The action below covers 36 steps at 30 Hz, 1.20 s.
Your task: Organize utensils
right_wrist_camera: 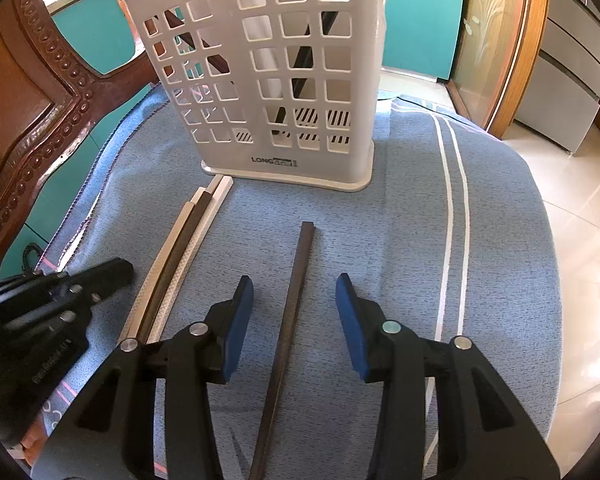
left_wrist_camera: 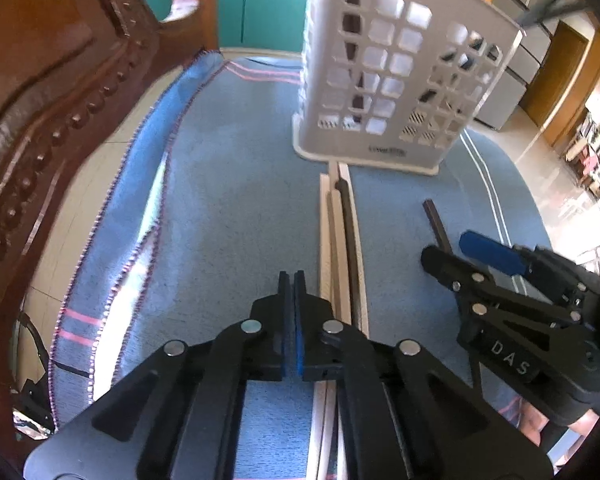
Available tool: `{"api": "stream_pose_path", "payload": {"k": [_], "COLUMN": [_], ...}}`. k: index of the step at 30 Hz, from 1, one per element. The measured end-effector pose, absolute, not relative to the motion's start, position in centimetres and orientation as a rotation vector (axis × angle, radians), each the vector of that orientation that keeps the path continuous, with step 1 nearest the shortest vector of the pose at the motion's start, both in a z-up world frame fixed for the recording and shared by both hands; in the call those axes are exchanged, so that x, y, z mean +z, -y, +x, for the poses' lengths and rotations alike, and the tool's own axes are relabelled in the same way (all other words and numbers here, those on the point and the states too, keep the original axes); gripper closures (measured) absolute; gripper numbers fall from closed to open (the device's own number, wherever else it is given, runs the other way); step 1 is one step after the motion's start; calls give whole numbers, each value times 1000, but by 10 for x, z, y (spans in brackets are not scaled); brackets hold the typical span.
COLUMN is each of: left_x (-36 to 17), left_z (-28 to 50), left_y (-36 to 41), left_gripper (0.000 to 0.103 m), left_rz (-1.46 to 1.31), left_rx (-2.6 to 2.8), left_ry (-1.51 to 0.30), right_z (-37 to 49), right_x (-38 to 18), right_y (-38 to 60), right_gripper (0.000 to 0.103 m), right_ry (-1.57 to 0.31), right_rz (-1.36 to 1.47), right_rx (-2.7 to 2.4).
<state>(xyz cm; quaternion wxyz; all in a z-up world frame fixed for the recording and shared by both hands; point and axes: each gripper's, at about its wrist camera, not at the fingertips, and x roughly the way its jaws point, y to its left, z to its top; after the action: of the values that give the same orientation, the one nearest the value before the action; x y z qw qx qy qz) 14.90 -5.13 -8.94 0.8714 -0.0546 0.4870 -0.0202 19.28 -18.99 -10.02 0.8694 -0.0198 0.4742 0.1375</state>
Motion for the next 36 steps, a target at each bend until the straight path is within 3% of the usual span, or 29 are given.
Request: {"api": "stream_pose_path", "payload": {"k": [19,34,36], "left_x": [-90,-92,-92], "left_z": [151,150,150], "left_y": [51,49,50], "left_gripper": [82,81,80], "left_rz": [-107,-98,-97], "left_rx": [-28,-25,-21], "left_ry": [-1016,-1018,-1018], "right_z": [193,192,191], "right_x": [-100,-100,-100], "right_y": [189,187,187], "right_gripper": [53,54,58], "right_ry": [-987,-983,-983], "right_rz": [-54,-55,-54], "right_rx": [287,282,283]}}
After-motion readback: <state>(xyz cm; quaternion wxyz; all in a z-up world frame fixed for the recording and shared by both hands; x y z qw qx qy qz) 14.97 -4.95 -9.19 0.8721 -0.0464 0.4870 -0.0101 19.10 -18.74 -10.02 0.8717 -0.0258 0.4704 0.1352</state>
